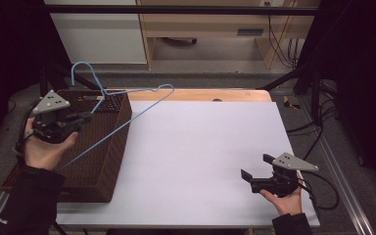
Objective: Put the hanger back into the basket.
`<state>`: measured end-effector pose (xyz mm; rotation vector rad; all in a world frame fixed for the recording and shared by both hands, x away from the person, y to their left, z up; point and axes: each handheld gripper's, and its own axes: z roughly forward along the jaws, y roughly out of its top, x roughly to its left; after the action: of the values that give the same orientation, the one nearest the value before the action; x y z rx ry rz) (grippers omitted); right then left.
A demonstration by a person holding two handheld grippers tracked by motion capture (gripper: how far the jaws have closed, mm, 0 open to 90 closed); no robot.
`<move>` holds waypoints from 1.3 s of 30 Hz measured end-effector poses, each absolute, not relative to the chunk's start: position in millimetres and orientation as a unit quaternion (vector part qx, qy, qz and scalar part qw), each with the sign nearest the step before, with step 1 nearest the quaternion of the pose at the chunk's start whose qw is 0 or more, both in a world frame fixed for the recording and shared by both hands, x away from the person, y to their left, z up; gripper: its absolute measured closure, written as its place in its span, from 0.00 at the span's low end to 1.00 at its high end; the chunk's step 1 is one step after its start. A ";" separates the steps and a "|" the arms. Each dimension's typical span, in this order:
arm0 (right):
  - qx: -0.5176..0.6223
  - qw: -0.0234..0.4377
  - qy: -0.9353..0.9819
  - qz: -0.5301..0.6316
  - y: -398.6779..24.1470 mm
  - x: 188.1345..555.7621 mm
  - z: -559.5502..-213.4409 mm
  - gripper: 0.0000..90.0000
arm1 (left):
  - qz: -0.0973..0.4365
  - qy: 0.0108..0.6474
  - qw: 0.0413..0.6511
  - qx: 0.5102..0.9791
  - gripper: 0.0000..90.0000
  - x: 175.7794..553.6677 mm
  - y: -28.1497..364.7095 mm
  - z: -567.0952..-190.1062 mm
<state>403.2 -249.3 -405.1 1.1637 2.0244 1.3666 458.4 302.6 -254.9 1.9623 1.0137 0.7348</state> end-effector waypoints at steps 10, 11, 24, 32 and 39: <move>0.421 0.216 0.731 0.492 -248.5 403.8 -405.9 0.03 | 0.315 0.427 0.385 0.755 0.97 456.8 342.8 -253.9; 0.421 0.217 0.731 0.492 -248.5 403.9 -405.9 0.03 | 0.316 0.430 0.383 0.754 0.97 456.6 346.9 -254.5; 0.420 0.216 0.734 0.488 -247.5 404.7 -406.8 0.03 | 0.335 0.459 0.354 0.743 0.97 461.7 387.6 -269.7; 0.420 0.216 0.736 0.486 -246.4 405.2 -407.8 0.03 | 0.340 0.477 0.347 0.733 0.97 468.0 406.0 -285.7; 0.420 0.217 0.736 0.486 -246.6 405.2 -407.6 0.03 | 0.337 0.482 0.337 0.735 0.97 470.6 416.0 -303.9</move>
<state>405.2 -246.6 -407.6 1.1630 2.0375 1.3450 470.6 416.0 -303.9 1.9158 1.2574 0.8774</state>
